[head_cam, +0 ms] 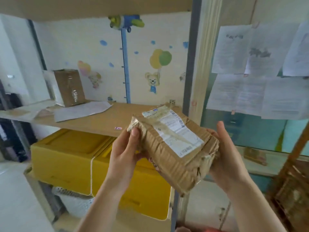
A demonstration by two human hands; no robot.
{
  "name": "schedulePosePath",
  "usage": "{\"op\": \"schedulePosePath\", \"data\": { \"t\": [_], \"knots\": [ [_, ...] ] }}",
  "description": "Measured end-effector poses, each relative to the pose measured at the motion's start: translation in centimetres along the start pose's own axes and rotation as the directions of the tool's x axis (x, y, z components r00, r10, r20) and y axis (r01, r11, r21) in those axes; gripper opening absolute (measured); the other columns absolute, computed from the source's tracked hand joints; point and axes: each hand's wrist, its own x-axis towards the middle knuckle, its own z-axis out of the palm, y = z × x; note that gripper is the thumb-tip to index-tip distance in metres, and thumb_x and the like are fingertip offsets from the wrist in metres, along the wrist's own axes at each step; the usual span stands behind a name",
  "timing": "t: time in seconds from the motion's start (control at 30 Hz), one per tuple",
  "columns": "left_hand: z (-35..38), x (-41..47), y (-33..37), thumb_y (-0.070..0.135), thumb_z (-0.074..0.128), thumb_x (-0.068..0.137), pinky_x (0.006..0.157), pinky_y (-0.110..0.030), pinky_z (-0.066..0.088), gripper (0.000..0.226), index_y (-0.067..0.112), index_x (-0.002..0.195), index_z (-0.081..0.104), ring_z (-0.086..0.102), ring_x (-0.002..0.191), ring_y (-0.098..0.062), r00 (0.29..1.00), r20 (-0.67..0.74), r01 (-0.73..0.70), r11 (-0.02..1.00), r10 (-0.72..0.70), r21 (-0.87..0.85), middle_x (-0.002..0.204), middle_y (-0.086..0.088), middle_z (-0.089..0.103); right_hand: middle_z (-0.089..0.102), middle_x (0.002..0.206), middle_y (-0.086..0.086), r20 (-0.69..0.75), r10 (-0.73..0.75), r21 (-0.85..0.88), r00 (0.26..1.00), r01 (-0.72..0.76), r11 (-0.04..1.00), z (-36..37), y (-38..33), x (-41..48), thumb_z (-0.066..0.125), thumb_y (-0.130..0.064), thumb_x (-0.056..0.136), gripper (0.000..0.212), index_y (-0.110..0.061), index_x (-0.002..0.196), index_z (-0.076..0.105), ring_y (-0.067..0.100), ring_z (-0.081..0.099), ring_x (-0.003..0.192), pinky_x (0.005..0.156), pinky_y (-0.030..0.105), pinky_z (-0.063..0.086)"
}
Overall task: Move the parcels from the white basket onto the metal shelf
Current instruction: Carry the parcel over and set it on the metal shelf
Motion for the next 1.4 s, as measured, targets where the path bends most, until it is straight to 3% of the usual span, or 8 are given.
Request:
{"op": "schedulePosePath", "data": {
  "t": [0.2,0.47,0.6,0.7,0.87,0.97,1.3,1.4],
  "knots": [
    [-4.6,1.3,0.0,0.048,0.055,0.089,0.060,-0.047,0.064,0.033,0.024,0.093,0.076,0.068,0.072,-0.032,0.968,-0.240,-0.029,0.981,0.076,0.193,0.069,0.006,0.071,0.072,0.111,0.014,-0.013,-0.157,0.152,0.987,0.157,0.976,5.7,3.8,0.2,0.089,-0.059,0.053,0.095,-0.010,0.129,0.062,0.022,0.072,0.085,0.069,0.035,0.059],
    [-8.7,4.4,0.9,0.047,0.053,0.097,0.046,-0.022,0.041,0.029,0.027,0.091,0.074,0.055,0.047,-0.012,0.959,-0.189,-0.089,0.854,0.213,0.513,0.067,0.009,0.073,0.066,0.138,-0.002,0.123,-0.334,-0.207,0.935,0.353,0.912,10.1,6.0,3.3,0.085,-0.058,0.063,0.098,-0.028,0.148,0.045,0.018,0.065,0.125,0.095,0.041,0.056],
    [-12.2,11.7,1.1,0.036,0.055,0.101,0.073,-0.019,0.058,0.017,0.031,0.103,0.070,0.075,0.087,-0.005,0.996,-0.069,-0.003,0.823,0.052,0.568,0.086,0.018,0.080,0.068,0.132,-0.012,0.193,-0.309,-0.472,0.931,0.364,0.803,11.8,4.8,10.0,0.075,-0.045,0.079,0.077,-0.028,0.148,0.046,0.012,0.066,0.121,0.090,0.041,0.061],
    [-14.6,17.0,-0.7,0.019,0.055,0.105,0.073,-0.016,0.055,0.016,0.017,0.112,0.070,0.069,0.085,-0.010,0.999,-0.037,0.051,0.744,-0.035,0.667,0.091,0.012,0.072,0.065,0.119,-0.024,0.187,-0.287,-0.666,0.939,0.336,0.666,13.1,5.3,15.8,0.073,-0.038,0.085,0.066,-0.027,0.145,0.049,0.010,0.068,0.115,0.093,0.039,0.059],
    [-17.3,21.0,-5.4,0.014,0.056,0.103,0.103,-0.046,0.054,0.024,0.009,0.125,0.066,0.067,0.118,-0.025,0.987,-0.074,0.148,0.629,-0.143,0.763,0.121,-0.006,0.073,0.059,0.145,-0.002,0.092,-0.216,-0.848,0.972,0.190,0.494,13.0,8.9,21.1,0.074,-0.041,0.086,0.076,-0.017,0.151,0.044,0.019,0.056,0.134,0.110,0.036,0.045],
    [-18.0,22.2,-5.7,0.011,0.055,0.104,0.103,-0.045,0.053,0.031,0.007,0.135,0.058,0.064,0.125,-0.029,0.985,-0.143,0.173,0.603,-0.098,0.779,0.131,-0.011,0.070,0.060,0.143,-0.001,0.086,-0.184,-0.838,0.979,0.171,0.519,13.9,10.0,22.0,0.077,-0.034,0.085,0.073,-0.015,0.149,0.046,0.016,0.059,0.128,0.098,0.020,0.043],
    [-19.9,23.3,-5.3,0.016,0.055,0.104,0.104,-0.048,0.050,0.044,0.011,0.148,0.048,0.060,0.131,-0.033,0.958,-0.272,0.272,0.606,-0.094,0.748,0.144,-0.014,0.063,0.055,0.150,0.005,0.089,-0.149,-0.863,0.985,0.151,0.482,16.6,11.4,23.9,0.075,-0.041,0.086,0.081,-0.016,0.154,0.037,0.026,0.053,0.137,0.112,0.039,0.041],
    [-18.3,20.6,-4.4,0.014,0.053,0.105,0.109,-0.049,0.048,0.050,0.014,0.153,0.041,0.056,0.137,-0.029,0.960,-0.255,0.135,0.604,0.117,0.785,0.150,-0.011,0.058,0.042,0.160,0.004,0.129,-0.250,-0.869,0.960,0.231,0.437,16.3,10.1,21.7,0.069,-0.047,0.089,0.088,-0.021,0.159,0.023,0.025,0.041,0.146,0.115,0.041,0.033]
  ]
}}
